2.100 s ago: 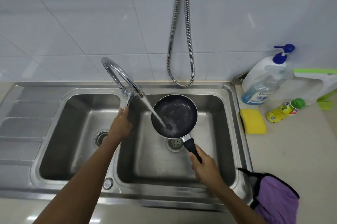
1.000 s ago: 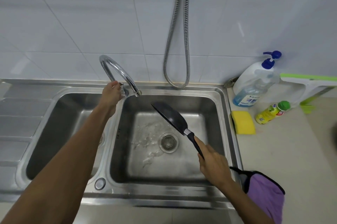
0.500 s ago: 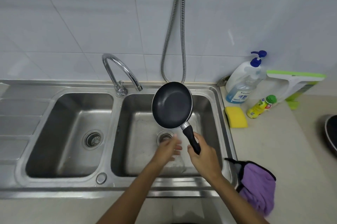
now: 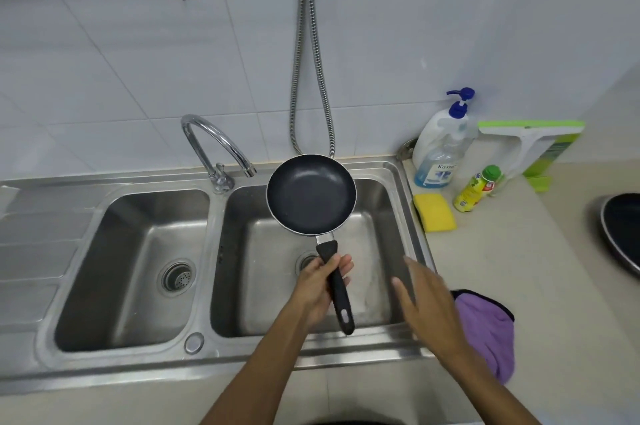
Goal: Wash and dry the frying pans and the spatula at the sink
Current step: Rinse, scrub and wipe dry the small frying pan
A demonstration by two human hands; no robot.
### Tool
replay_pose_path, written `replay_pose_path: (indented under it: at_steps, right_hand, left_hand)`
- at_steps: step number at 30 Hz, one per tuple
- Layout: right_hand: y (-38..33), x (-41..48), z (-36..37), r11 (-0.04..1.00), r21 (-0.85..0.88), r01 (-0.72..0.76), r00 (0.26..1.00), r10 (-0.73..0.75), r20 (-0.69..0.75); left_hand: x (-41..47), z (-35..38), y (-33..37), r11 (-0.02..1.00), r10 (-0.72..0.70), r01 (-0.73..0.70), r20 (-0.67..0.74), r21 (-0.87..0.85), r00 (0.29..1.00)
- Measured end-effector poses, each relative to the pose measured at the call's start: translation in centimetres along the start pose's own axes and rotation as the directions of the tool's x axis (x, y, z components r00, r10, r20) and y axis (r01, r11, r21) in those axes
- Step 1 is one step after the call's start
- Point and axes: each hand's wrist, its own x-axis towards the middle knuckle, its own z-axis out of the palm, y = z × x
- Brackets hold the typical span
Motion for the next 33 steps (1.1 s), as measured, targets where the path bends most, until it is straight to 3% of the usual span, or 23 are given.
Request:
replay_pose_path:
  at_steps: [2,5,10,14,17,20,25,27,28,30,33]
  right_hand:
    - [4.3,-1.4,0.0,0.958,-0.281,-0.050,0.996,0.025,-0.091]
    - [8.4,-3.9,0.3,0.900,-0.415,-0.131,0.986,0.074,-0.152]
    - [9.3,-6.4,0.7,0.905,-0.401,-0.140,0.981,0.072,-0.181]
    - [10.0,-6.4,0.6,0.929,-0.320,-0.183,0.983,0.169,-0.071]
    - [11.6,-5.8,1.2,0.973,-0.221,0.069,0.996,-0.079,-0.035]
    - [9.9,-3.7,0.4,0.986,-0.104,0.131,0.991,-0.130,0.022]
    - [-0.8,3.1,-1.3,0.921,-0.016,0.388,0.918,-0.388,-0.081]
    - [-5.4,6.2,-1.3,0.902,0.001,0.432,0.895,-0.428,-0.127]
    - [-7.4,7.8,-1.3,0.909,-0.020,0.416,0.905,-0.416,-0.093]
    - [-10.3,10.0,-0.5,0.910,-0.138,0.392,0.917,-0.372,0.146]
    - [-12.1,11.7,0.7,0.873,-0.195,0.446,0.836,-0.329,0.440]
  left_hand:
    - [-0.3,-0.6,0.3,0.999,0.004,-0.004,-0.021,0.032,1.000]
    - [-0.6,-1.2,0.4,0.994,-0.016,0.020,-0.039,0.105,0.999]
    - [-1.0,-1.0,-0.7,0.986,0.003,0.013,-0.094,0.167,0.996]
    - [-1.2,-1.3,-0.9,0.968,0.061,-0.021,-0.154,0.248,0.986]
    - [-1.5,-1.7,-1.0,0.940,0.097,-0.037,-0.164,0.339,0.982]
    - [-2.1,-1.7,-1.0,0.876,0.159,-0.079,-0.130,0.475,0.979]
    - [-3.0,-0.5,-1.1,0.735,0.230,-0.143,-0.044,0.663,0.972]
    - [-3.4,0.0,-1.1,0.690,0.244,-0.168,-0.009,0.704,0.970]
    - [-3.6,0.3,-1.0,0.673,0.250,-0.178,0.005,0.718,0.968]
    - [-4.0,0.7,-0.6,0.638,0.269,-0.194,0.020,0.745,0.963]
    - [-4.6,0.6,-0.1,0.567,0.296,-0.175,-0.001,0.805,0.955]
